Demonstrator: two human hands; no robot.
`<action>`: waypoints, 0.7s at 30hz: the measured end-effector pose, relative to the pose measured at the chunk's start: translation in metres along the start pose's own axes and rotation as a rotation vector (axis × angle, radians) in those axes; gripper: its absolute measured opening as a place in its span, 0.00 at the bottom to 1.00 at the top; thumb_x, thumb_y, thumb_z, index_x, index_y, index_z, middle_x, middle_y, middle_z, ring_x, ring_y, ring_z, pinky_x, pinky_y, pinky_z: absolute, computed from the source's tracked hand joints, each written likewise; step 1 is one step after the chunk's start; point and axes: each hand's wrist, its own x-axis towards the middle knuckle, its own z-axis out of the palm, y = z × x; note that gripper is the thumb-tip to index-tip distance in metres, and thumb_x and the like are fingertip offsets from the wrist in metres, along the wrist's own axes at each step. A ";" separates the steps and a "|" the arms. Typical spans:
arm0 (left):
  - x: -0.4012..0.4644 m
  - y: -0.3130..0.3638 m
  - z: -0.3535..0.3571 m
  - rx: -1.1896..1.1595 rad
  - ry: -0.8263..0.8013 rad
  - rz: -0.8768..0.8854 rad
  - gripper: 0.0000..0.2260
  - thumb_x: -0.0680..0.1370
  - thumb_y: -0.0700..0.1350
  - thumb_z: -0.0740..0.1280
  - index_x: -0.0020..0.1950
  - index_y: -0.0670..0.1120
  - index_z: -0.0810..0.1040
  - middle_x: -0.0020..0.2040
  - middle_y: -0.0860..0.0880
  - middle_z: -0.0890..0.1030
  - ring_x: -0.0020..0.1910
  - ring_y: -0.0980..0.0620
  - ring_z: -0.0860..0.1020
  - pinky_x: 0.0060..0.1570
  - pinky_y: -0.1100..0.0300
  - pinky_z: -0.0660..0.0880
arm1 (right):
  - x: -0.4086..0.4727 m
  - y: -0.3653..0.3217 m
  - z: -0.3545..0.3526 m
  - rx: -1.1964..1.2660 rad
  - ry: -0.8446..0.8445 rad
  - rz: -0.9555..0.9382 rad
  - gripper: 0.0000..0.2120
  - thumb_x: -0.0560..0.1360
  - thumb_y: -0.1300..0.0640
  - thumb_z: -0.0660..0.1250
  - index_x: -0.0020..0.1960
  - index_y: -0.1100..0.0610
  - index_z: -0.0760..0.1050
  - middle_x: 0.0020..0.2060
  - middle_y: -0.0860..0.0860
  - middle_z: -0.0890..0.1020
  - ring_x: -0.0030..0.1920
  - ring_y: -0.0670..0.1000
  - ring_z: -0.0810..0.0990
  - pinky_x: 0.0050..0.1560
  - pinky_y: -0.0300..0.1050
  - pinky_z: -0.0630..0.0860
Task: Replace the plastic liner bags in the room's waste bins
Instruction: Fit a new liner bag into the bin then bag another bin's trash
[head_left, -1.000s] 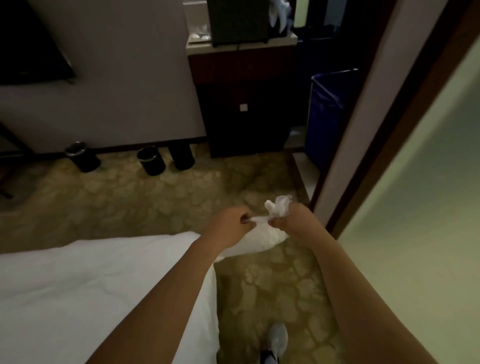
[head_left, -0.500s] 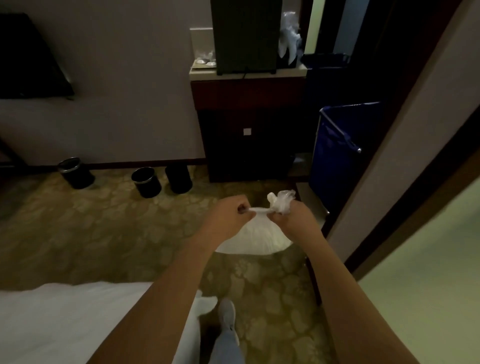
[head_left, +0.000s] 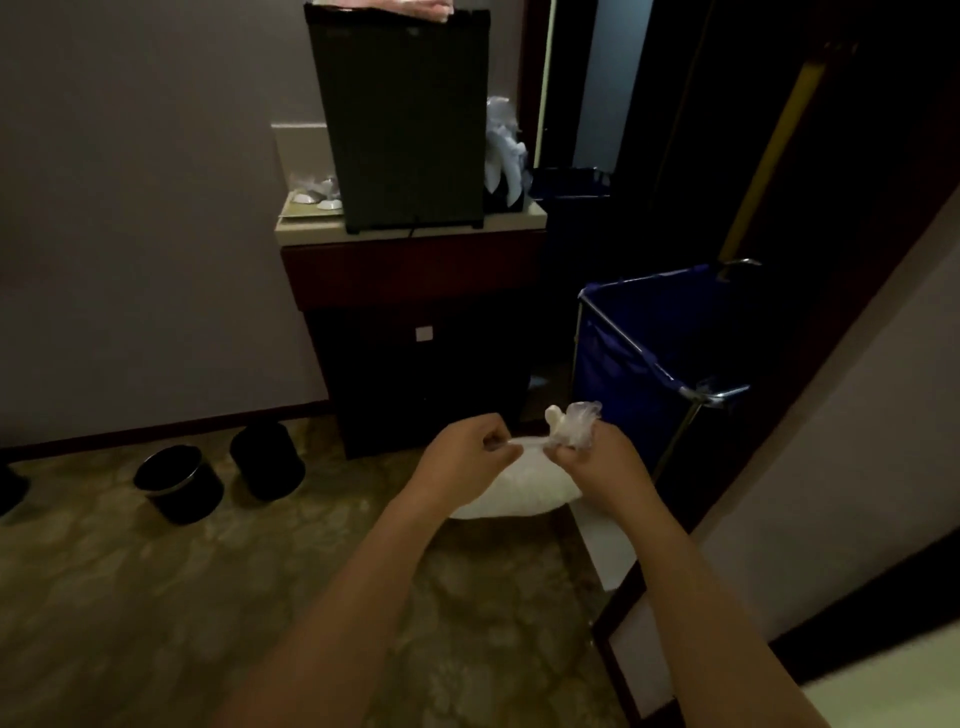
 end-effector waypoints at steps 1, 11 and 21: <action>0.019 -0.006 -0.001 0.001 0.008 0.020 0.05 0.80 0.53 0.68 0.49 0.52 0.77 0.40 0.54 0.76 0.38 0.56 0.75 0.39 0.60 0.72 | 0.014 -0.003 0.000 0.035 0.031 0.007 0.09 0.76 0.48 0.70 0.53 0.50 0.75 0.45 0.50 0.80 0.47 0.52 0.79 0.49 0.52 0.78; 0.188 -0.037 0.011 -0.010 -0.054 0.071 0.05 0.80 0.53 0.67 0.47 0.54 0.76 0.38 0.53 0.75 0.35 0.57 0.73 0.36 0.62 0.68 | 0.159 -0.008 -0.012 0.138 0.096 0.132 0.12 0.75 0.49 0.71 0.53 0.55 0.77 0.45 0.54 0.82 0.46 0.54 0.81 0.50 0.55 0.78; 0.393 -0.040 0.063 -0.002 -0.182 0.032 0.07 0.80 0.52 0.68 0.46 0.50 0.76 0.39 0.51 0.75 0.35 0.54 0.72 0.35 0.60 0.68 | 0.370 0.026 -0.069 0.030 0.045 0.169 0.11 0.74 0.47 0.71 0.51 0.52 0.76 0.47 0.56 0.83 0.44 0.50 0.79 0.45 0.48 0.78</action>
